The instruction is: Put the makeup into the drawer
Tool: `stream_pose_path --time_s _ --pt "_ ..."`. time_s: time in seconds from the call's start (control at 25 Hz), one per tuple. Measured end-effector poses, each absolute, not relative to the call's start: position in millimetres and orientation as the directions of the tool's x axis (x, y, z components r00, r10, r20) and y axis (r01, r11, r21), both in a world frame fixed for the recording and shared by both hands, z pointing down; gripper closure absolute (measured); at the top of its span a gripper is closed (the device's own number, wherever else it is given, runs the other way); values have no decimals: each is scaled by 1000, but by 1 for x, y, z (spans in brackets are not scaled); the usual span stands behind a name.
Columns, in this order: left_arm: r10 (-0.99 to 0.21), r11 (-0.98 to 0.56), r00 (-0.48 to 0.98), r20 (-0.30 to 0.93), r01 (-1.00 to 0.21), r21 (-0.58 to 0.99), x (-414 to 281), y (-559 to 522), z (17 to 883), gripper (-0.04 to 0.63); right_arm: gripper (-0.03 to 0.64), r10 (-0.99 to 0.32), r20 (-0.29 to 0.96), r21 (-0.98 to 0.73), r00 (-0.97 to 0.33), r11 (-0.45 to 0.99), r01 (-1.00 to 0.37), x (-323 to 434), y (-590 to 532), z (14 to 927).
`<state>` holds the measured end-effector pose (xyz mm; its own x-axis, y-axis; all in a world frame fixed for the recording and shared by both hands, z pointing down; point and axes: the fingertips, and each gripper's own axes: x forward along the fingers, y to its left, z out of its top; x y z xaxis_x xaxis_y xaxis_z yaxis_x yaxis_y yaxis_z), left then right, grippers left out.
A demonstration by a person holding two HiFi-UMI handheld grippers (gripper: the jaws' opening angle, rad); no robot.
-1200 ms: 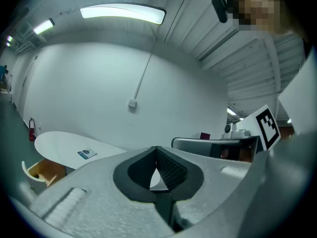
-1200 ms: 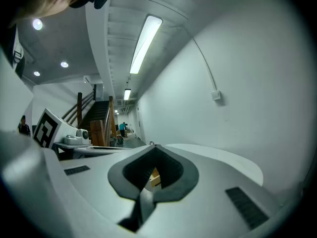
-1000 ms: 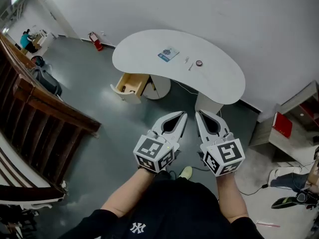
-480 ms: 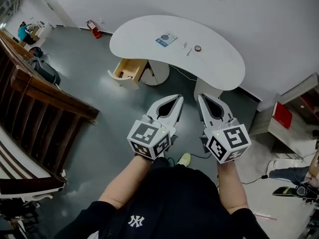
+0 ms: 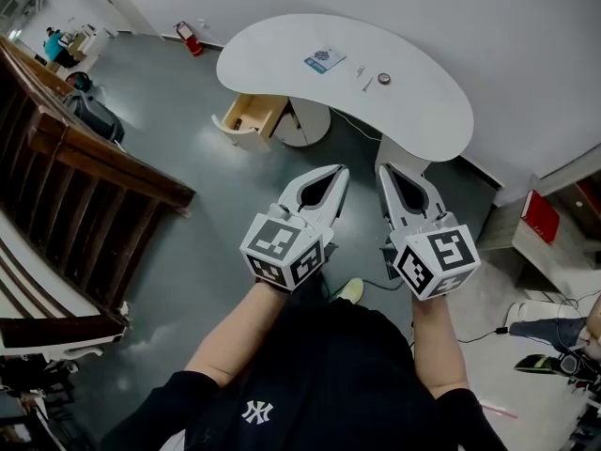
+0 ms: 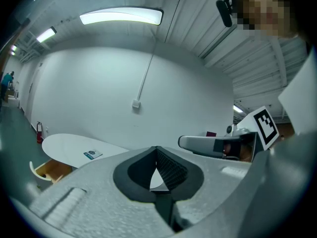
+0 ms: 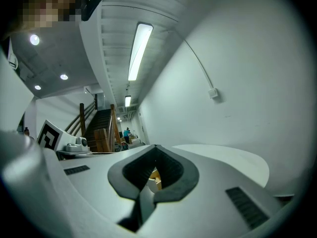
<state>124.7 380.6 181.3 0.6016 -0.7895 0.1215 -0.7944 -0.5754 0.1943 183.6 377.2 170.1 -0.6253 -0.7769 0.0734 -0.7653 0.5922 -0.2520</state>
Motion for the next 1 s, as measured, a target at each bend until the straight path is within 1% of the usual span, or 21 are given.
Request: stream_pose_path --time_s 0.28,0.64,1.0 --pt "-782 -583 611 126 -787 201 124 363 189 584 601 -782 102 -257 -615 576 -776 182 359 182" --pt "-748 -621 650 133 -756 205 120 306 202 584 601 -806 144 -255 -575 531 -808 176 304 195" --pt "-709 -672 691 140 -723 161 82 213 212 586 601 -824 193 -249 -533 485 -839 131 212 213"
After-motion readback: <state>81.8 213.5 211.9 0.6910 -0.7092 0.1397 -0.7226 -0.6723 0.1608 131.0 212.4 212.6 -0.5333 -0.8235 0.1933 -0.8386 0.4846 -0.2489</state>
